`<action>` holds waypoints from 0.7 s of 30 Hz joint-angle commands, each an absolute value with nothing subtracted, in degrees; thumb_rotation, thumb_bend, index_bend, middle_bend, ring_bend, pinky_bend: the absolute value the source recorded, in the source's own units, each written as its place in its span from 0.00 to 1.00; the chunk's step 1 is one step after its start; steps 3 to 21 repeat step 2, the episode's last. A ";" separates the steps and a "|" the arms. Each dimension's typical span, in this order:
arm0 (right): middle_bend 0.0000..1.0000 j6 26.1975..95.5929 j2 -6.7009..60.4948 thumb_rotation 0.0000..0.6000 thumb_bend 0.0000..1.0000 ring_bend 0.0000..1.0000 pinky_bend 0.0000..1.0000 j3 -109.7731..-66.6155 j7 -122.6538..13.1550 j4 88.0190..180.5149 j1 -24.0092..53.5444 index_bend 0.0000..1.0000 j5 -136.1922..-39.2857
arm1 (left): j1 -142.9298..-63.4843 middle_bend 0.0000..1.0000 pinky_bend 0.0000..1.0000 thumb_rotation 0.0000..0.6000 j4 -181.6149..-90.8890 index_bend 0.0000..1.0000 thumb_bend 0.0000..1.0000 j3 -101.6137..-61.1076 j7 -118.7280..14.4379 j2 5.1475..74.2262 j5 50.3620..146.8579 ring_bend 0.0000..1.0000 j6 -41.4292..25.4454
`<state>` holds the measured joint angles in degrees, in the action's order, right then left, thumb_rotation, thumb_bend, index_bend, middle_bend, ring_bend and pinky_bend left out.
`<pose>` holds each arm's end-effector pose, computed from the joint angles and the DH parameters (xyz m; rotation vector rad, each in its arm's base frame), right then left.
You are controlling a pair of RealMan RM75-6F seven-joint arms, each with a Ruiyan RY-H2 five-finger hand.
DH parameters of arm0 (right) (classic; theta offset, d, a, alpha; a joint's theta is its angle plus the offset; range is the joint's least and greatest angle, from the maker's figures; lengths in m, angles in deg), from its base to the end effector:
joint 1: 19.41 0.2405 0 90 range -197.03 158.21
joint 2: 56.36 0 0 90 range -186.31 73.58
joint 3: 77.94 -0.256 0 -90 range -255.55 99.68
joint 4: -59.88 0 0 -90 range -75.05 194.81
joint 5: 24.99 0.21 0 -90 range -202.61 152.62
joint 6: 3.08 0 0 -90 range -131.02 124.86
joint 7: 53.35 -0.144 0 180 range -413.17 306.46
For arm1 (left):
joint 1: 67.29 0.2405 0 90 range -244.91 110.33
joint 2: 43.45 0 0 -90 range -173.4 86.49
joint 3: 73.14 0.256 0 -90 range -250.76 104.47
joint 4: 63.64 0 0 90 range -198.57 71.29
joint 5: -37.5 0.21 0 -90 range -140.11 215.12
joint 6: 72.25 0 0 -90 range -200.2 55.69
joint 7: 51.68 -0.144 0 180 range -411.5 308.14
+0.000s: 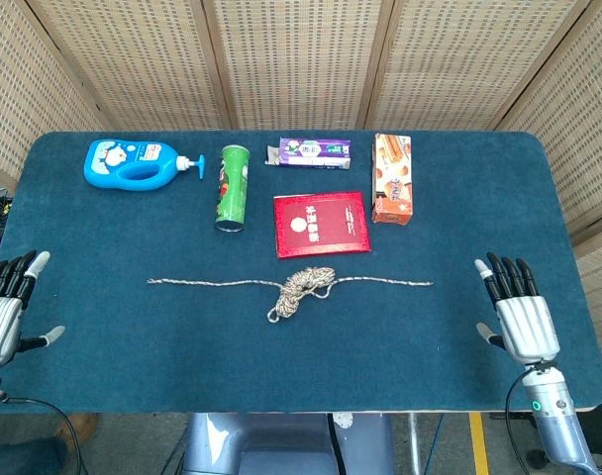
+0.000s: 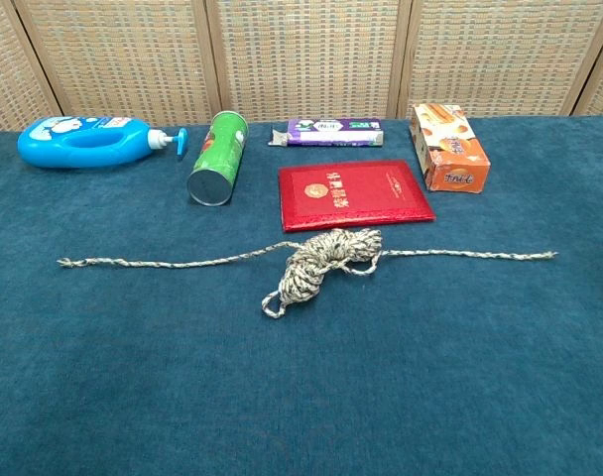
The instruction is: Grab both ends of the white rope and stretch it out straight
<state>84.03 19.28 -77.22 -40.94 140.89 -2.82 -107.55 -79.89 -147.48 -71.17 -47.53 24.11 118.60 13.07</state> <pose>-0.2971 -0.2345 0.1102 1.5139 -0.6412 0.8504 -0.3260 0.2104 0.1498 -1.4237 -0.8861 -0.9037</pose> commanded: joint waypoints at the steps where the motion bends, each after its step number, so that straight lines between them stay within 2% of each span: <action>1: 0.00 84.67 19.40 1.00 0.00 0.00 0.00 -77.05 -41.63 139.94 -4.05 0.00 -108.45 | -79.37 0.00 0.00 1.00 -148.49 0.00 0.00 -71.20 -47.70 23.46 118.43 0.00 12.27; 21: 0.00 84.69 19.45 1.00 0.00 0.00 0.00 -77.11 -41.79 139.76 -4.25 0.00 -108.60 | -79.31 0.00 0.00 1.00 -148.58 0.00 0.00 -71.30 -47.63 23.43 118.48 0.00 12.09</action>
